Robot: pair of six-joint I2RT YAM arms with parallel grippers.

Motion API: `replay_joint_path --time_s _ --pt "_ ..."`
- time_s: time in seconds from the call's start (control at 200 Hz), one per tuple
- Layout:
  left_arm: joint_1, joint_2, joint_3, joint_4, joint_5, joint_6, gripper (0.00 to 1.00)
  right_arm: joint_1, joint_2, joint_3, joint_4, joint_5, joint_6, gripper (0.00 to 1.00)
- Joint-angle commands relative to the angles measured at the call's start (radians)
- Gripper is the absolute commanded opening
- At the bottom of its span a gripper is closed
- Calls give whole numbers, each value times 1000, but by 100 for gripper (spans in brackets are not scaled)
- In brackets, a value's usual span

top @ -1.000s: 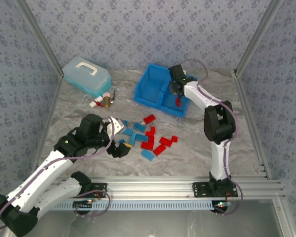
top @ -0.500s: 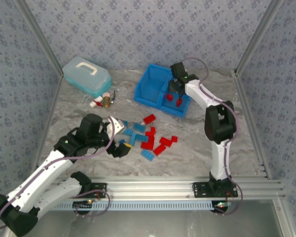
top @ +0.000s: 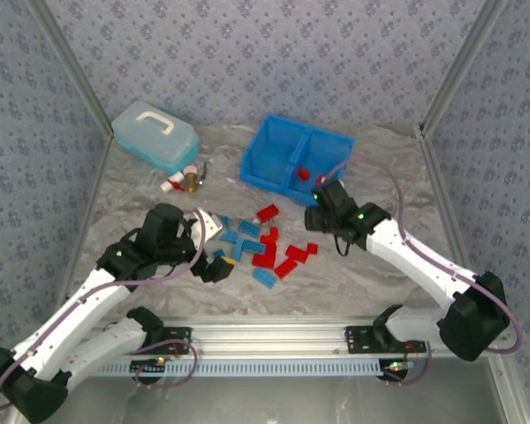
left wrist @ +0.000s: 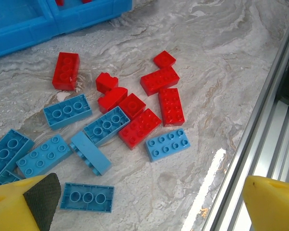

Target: Sort the legos into containers by color

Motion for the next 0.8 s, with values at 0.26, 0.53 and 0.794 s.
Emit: replay_joint_path --time_s 0.26,0.53,0.794 --pt "-3 16 -7 -3 277 75 99 -3 146 -119 81 -54 283 65" --pt "-4 46 3 -33 274 96 99 -6 317 -74 135 -103 260 59" --pt "-4 28 -5 -23 242 98 99 12 393 -67 163 -105 251 48"
